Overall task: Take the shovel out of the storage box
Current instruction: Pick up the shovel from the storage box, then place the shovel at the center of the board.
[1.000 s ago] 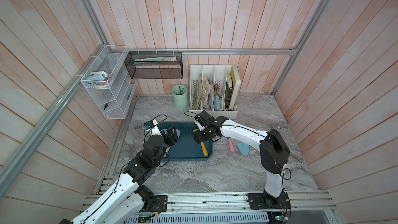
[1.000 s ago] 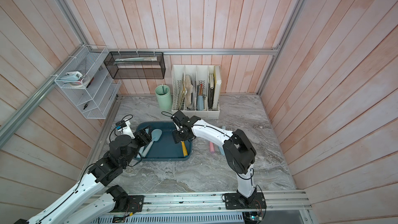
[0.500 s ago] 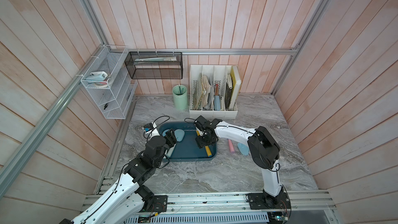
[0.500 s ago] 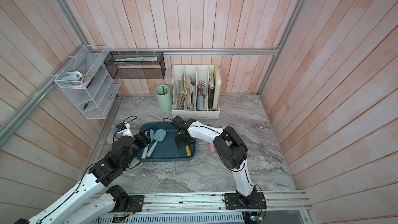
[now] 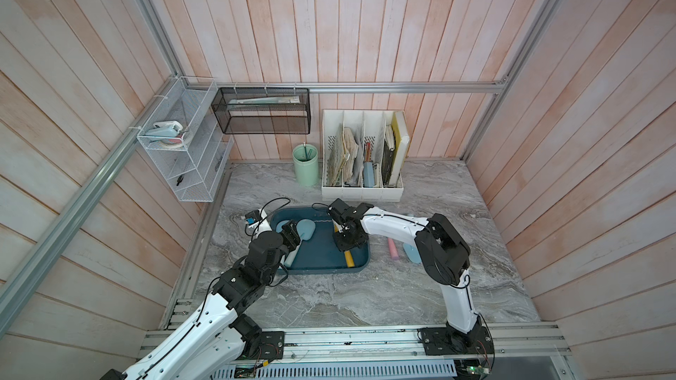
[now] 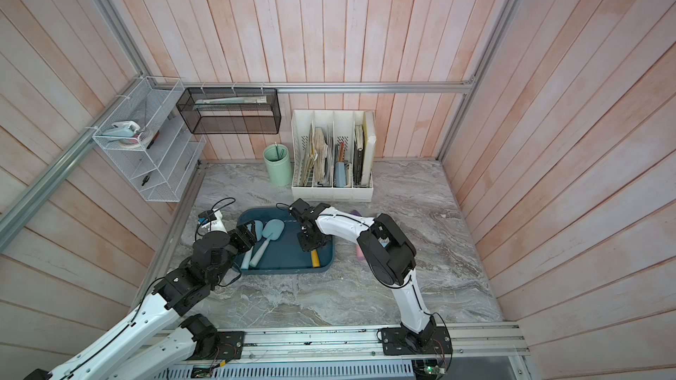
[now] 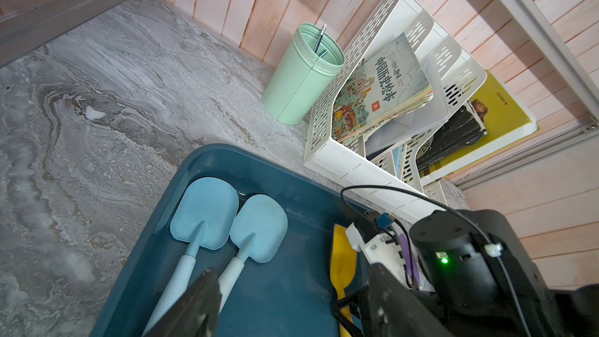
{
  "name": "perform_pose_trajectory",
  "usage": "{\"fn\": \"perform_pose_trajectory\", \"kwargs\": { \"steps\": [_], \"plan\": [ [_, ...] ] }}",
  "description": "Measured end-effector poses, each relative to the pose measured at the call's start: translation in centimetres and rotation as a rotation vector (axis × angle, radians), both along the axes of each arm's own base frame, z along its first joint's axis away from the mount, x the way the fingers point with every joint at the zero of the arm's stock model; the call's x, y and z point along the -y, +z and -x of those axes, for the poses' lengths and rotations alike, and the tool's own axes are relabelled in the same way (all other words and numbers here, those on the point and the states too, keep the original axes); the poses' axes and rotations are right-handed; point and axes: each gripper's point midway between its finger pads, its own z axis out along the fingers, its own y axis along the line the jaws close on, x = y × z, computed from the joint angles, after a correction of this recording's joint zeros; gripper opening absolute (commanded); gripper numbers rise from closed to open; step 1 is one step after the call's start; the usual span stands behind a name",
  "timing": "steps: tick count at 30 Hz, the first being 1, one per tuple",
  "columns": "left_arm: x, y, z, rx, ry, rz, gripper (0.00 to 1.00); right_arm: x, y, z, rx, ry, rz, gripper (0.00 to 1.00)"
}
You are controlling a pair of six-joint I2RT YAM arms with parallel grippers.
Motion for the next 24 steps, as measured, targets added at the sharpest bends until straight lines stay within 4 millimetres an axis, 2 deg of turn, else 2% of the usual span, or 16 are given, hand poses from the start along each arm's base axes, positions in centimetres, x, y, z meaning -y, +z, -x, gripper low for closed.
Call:
{"fn": "perform_pose_trajectory", "kwargs": {
  "steps": [1, 3, 6, 9, 11, 12, 14, 16, 17, 18, 20, 22, 24],
  "plan": [
    [0.0, -0.1, 0.0, -0.002, 0.000, -0.002, 0.75, -0.1, 0.1, 0.0, 0.001, -0.001, -0.002, 0.05],
    [0.0, -0.1, 0.0, -0.003, 0.000, -0.002, 0.75, -0.3, 0.5, -0.1, 0.011, 0.000, -0.010, 0.00],
    [0.0, -0.2, 0.0, -0.007, 0.001, -0.005, 0.75, -0.7, 2.4, -0.6, 0.045, 0.002, -0.047, 0.00],
    [0.0, -0.6, -0.2, -0.019, 0.002, -0.014, 0.75, -0.8, 7.7, -1.4, 0.126, -0.011, -0.147, 0.00],
    [0.1, -0.9, -0.3, -0.027, 0.003, -0.020, 0.75, 0.2, 13.3, -2.6, 0.219, -0.048, -0.253, 0.00],
    [0.1, -1.0, -0.3, -0.030, 0.002, -0.021, 0.75, 1.3, 16.0, -3.4, 0.271, -0.080, -0.304, 0.00],
    [0.2, -1.2, -0.4, -0.037, 0.004, -0.026, 0.75, 5.5, 21.6, -5.3, 0.399, -0.176, -0.403, 0.00],
    [0.2, -1.4, -0.6, -0.041, 0.006, -0.029, 0.75, 11.4, 25.0, -6.8, 0.504, -0.305, -0.442, 0.00],
    [0.3, -1.4, -0.7, -0.041, 0.007, -0.028, 0.75, 15.0, 25.8, -7.5, 0.547, -0.385, -0.439, 0.00],
    [0.3, -1.5, -0.8, -0.041, 0.008, -0.028, 0.75, 17.8, 25.9, -7.9, 0.570, -0.448, -0.425, 0.00],
    [0.4, -1.5, -1.0, -0.040, 0.007, -0.026, 0.75, 23.6, 24.0, -8.5, 0.576, -0.578, -0.356, 0.00],
    [0.5, -1.5, -1.1, -0.038, 0.006, -0.022, 0.75, 28.1, 20.1, -8.4, 0.519, -0.680, -0.271, 0.00],
    [0.6, -1.6, -1.2, -0.039, 0.004, -0.022, 0.75, 31.7, 15.6, -7.4, 0.423, -0.768, -0.188, 0.00]
  ]
}}
